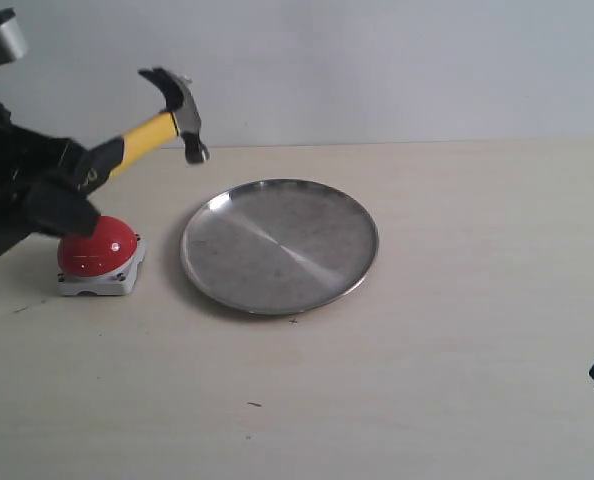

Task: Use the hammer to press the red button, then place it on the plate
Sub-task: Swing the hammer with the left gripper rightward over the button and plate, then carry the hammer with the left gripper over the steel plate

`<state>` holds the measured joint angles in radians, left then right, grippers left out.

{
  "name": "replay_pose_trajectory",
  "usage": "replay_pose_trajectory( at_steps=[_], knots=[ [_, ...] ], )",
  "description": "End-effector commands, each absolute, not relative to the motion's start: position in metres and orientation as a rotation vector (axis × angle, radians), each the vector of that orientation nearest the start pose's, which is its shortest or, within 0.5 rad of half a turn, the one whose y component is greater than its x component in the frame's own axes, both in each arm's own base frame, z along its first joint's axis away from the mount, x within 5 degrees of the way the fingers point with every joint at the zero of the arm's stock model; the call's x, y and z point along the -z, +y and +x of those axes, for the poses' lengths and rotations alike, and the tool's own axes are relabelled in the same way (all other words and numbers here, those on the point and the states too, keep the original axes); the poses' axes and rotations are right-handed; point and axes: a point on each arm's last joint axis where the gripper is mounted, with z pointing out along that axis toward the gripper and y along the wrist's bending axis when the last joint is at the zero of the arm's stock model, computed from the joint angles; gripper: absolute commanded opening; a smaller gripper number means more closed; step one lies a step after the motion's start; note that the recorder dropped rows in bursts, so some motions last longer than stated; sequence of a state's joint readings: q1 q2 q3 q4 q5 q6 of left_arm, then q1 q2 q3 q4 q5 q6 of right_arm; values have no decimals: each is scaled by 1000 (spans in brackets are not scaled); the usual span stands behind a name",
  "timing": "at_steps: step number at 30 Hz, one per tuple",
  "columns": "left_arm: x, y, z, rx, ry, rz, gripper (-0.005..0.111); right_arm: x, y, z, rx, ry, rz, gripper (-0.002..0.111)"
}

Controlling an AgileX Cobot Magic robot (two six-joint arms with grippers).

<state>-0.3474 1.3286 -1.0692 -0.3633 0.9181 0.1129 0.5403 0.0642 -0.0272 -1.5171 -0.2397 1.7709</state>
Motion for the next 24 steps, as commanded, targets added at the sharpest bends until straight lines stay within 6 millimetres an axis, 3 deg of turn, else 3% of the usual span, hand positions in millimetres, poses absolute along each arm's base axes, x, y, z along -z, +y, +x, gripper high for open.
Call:
replay_pose_trajectory(
  at_steps=[1,9,15,24],
  knots=[
    [-322,-133,255,753,2283,188,0,-220,48,39,-798,1500,-426,0],
    [-284,-159,264,842,2160,51,0,-220,48,39,-793,1501,-421,0],
    [-270,-177,270,903,2150,0,0,-220,48,39,-799,1501,-418,0],
    [-266,-186,275,874,2130,175,0,-220,48,39,-800,1501,-420,0]
  ],
)
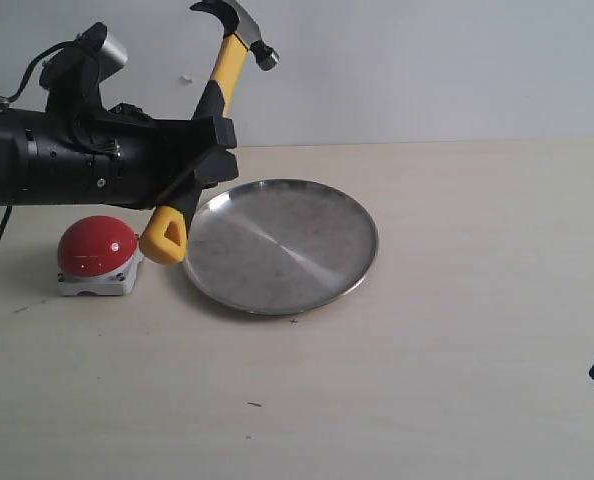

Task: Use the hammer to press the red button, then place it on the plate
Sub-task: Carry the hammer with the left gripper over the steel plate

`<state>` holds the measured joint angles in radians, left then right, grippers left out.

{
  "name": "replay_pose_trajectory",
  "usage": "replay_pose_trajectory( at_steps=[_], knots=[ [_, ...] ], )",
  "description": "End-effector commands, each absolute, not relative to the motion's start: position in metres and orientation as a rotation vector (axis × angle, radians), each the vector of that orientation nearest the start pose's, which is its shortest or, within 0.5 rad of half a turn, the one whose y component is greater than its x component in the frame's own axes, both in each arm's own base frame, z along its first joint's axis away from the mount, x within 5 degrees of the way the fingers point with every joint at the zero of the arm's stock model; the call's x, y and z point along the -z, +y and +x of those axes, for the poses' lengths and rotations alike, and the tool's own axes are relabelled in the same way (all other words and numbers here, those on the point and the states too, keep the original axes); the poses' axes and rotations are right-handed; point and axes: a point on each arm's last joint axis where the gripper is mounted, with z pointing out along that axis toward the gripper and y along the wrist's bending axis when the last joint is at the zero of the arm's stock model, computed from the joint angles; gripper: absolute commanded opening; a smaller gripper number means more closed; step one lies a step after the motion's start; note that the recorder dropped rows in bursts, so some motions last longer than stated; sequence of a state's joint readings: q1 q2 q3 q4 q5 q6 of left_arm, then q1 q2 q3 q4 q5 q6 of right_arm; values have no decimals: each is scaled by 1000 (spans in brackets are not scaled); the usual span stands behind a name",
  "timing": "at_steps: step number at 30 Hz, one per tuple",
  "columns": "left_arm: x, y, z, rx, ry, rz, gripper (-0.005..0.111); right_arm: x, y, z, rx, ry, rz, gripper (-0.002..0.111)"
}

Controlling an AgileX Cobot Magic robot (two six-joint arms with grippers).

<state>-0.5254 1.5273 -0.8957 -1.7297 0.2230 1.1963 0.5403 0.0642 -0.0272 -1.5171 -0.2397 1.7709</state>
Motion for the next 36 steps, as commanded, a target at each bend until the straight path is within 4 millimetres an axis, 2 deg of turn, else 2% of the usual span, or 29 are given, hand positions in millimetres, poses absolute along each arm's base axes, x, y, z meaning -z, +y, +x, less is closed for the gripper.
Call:
replay_pose_trajectory(
  at_steps=[1,10,13,17,20,23,29,30,36],
  knots=[
    [-266,-186,275,878,2130,177,0,-220,48,39,-800,1501,-420,0],
    [-267,-189,272,905,2122,242,0,-220,48,39,-797,1501,-423,0],
    [-267,-185,275,910,2118,253,0,-220,48,39,-797,1501,-423,0],
    [-264,-180,282,836,2176,277,0,-220,48,39,-800,1500,-423,0],
    [-259,-180,288,635,2257,214,0,-220,48,39,-800,1500,-423,0],
    [-261,-187,284,646,2235,199,0,-220,48,39,-800,1500,-423,0],
    [-263,-185,287,590,2196,217,0,-220,48,39,-800,1500,-423,0],
    [-264,-183,290,579,2174,166,0,-220,48,39,-800,1500,-423,0],
    [-266,-195,290,635,2103,164,0,-220,48,39,-800,1500,-423,0]
  ],
)
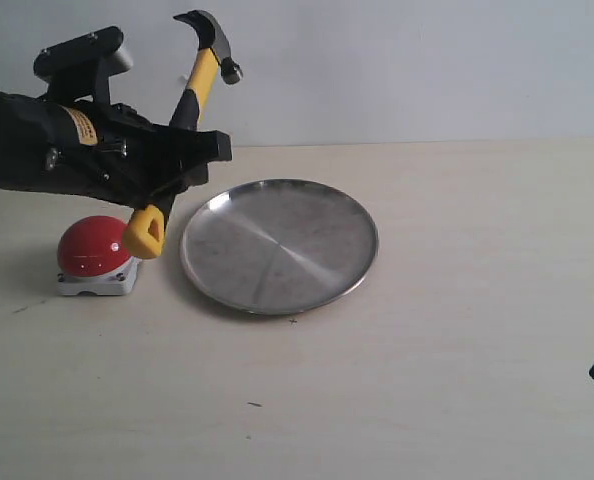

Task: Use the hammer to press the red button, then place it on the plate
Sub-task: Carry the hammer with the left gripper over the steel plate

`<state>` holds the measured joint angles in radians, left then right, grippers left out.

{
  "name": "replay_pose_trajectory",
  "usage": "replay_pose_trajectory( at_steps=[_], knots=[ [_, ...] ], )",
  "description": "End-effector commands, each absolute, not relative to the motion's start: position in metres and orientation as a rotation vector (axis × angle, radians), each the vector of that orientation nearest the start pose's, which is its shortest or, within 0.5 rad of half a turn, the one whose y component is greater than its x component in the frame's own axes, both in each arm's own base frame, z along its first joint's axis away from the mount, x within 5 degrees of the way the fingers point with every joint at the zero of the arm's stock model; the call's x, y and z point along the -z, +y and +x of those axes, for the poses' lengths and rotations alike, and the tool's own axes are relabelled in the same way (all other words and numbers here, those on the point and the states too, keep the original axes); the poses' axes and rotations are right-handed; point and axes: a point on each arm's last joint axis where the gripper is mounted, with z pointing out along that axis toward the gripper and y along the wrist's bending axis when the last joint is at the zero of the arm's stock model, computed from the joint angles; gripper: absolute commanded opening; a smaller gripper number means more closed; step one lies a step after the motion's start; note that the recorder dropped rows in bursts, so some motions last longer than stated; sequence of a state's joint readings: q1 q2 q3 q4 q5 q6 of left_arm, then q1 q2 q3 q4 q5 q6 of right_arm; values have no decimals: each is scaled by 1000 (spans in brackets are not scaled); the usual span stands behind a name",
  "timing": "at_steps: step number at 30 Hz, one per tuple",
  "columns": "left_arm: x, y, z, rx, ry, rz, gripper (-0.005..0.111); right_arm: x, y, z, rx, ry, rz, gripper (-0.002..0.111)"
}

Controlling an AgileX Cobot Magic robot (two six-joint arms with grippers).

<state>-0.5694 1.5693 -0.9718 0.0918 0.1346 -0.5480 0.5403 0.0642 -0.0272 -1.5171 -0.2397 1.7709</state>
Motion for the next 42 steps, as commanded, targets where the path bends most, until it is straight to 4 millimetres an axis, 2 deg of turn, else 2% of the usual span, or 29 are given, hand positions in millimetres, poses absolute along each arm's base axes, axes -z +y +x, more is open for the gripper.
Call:
replay_pose_trajectory(
  at_steps=[1,7,9,13,20,25,34,37,42],
  knots=[
    [-267,-195,290,637,2096,169,0,-220,48,39,-800,1500,-423,0],
    [-265,-193,293,634,2091,171,0,-220,48,39,-800,1500,-423,0],
    [-261,-198,292,754,2077,109,0,-220,48,39,-800,1500,-423,0],
    [-246,-210,295,985,2017,92,0,-220,48,39,-800,1500,-423,0],
    [-224,-221,303,1149,1999,64,0,-220,48,39,-799,1500,-425,0],
    [-202,-219,310,1174,2074,-28,0,-220,48,39,-799,1500,-425,0],
    [-183,-224,319,1300,2025,-192,0,-220,48,39,-800,1500,-424,0],
    [-169,-223,324,1287,2045,-267,0,-220,48,39,-800,1500,-424,0],
    [-147,-227,332,1259,2083,-279,0,-220,48,39,-800,1500,-424,0]
  ],
)
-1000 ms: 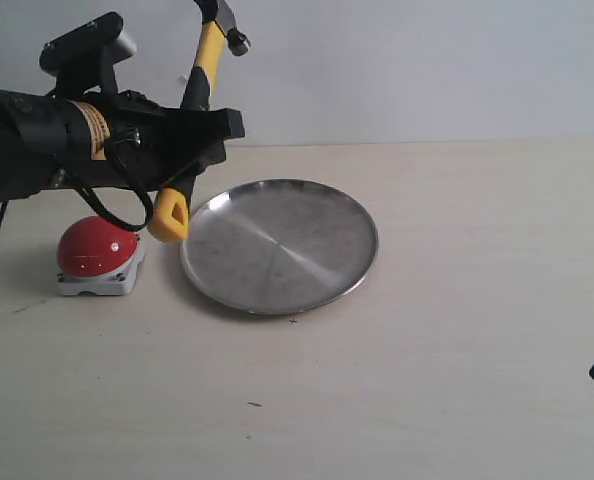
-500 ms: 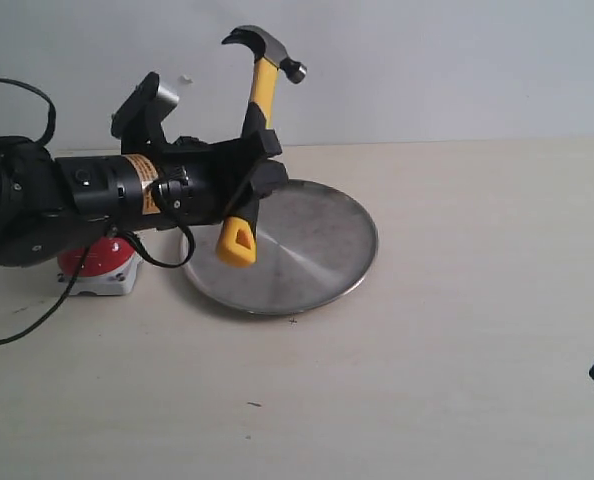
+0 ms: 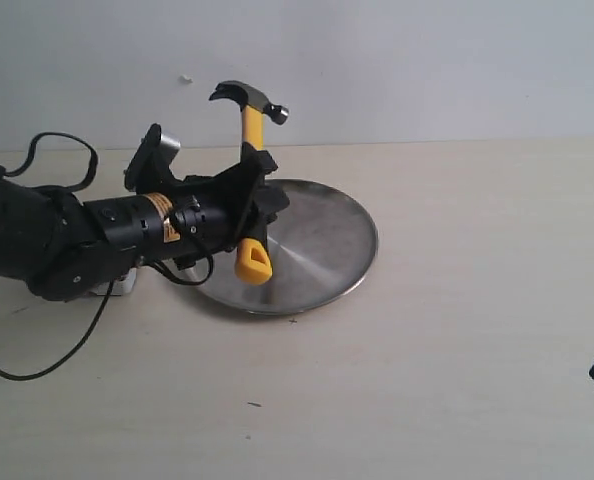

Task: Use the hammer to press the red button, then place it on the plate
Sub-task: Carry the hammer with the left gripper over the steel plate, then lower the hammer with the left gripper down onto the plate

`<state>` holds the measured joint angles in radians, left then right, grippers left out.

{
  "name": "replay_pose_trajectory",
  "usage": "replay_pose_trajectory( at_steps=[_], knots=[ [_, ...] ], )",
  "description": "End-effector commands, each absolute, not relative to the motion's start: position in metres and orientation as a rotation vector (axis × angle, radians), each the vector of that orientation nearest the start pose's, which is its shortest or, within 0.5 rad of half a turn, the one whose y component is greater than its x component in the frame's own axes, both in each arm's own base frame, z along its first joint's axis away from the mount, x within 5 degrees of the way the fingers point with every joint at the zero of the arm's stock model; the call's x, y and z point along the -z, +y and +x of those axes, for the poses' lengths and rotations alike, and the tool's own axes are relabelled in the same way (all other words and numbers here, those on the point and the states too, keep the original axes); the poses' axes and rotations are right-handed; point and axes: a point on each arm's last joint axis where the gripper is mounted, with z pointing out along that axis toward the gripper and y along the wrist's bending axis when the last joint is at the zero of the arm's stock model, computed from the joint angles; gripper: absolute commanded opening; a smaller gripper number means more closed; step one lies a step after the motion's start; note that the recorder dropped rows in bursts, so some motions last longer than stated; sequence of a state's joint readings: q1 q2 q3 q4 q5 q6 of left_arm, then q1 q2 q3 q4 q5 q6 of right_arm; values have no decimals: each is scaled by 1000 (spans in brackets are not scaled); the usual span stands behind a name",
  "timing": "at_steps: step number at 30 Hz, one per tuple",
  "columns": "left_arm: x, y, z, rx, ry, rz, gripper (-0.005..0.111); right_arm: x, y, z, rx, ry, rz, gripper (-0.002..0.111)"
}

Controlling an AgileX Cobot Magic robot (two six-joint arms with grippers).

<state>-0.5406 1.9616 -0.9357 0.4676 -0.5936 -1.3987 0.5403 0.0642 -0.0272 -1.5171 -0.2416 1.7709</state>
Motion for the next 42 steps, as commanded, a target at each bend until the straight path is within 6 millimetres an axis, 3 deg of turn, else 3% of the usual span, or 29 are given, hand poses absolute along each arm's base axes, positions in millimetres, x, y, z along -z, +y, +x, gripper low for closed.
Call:
replay_pose_trajectory(
  at_steps=[1,20,42],
  knots=[
    [-144,-229,334,1258,2085,-279,0,-220,48,39,-800,1500,-424,0],
    [-111,-244,361,1245,2109,-310,0,-220,48,39,-800,1500,-424,0],
    [-107,-243,366,1128,2183,-269,0,-220,48,39,-800,1500,-424,0]
  ],
)
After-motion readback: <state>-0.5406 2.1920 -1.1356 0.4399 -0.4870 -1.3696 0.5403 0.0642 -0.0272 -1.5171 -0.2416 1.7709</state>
